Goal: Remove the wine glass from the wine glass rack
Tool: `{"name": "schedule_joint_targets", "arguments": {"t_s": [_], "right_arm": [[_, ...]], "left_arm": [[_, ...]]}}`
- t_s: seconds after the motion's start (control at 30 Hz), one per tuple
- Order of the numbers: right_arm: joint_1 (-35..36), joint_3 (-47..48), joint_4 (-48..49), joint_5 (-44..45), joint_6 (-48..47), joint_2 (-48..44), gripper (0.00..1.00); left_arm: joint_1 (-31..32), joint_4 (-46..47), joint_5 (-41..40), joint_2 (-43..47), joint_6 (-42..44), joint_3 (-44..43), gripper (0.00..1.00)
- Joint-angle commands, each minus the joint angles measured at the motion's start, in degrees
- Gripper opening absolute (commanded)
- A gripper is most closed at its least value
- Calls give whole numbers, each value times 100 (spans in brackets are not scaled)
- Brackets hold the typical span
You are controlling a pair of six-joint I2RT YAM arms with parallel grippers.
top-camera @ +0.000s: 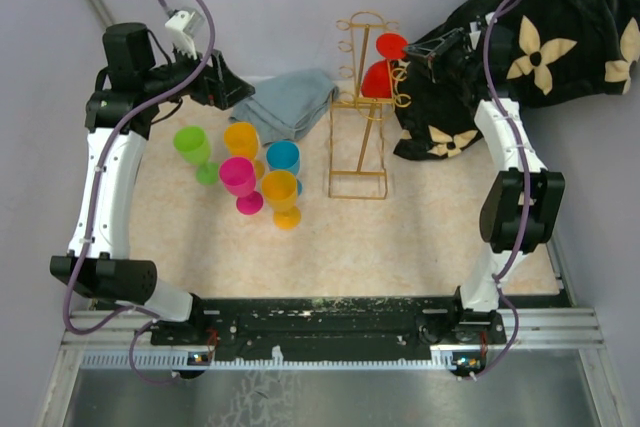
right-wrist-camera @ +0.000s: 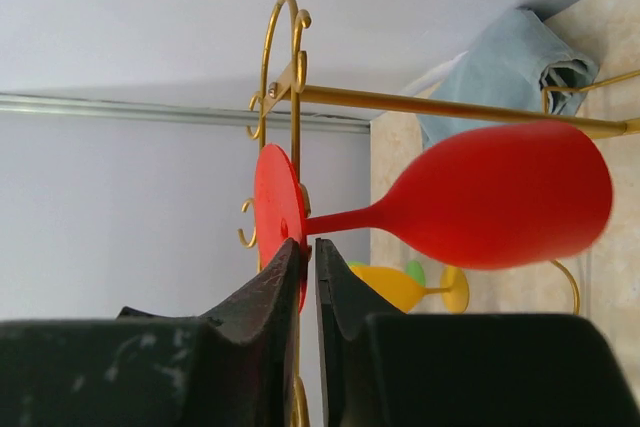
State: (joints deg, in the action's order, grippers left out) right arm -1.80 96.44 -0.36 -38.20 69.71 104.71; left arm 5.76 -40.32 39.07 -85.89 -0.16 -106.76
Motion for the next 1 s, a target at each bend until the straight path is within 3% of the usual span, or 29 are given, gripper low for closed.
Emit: {"name": "schedule_joint_targets", "arguments": {"t_s": [0.0,0.07,0.97], "right_arm": [[-44,259,202,55,-19,-33,6],[-45,256,182,78,-19,-64,0],[-41,919,-392,364,-82,-107,0]], "left_arm": [[48,3,90,109,75,27,100],[65,6,92,99,86,28,100],[147,-48,26,116,156,81,100]]}}
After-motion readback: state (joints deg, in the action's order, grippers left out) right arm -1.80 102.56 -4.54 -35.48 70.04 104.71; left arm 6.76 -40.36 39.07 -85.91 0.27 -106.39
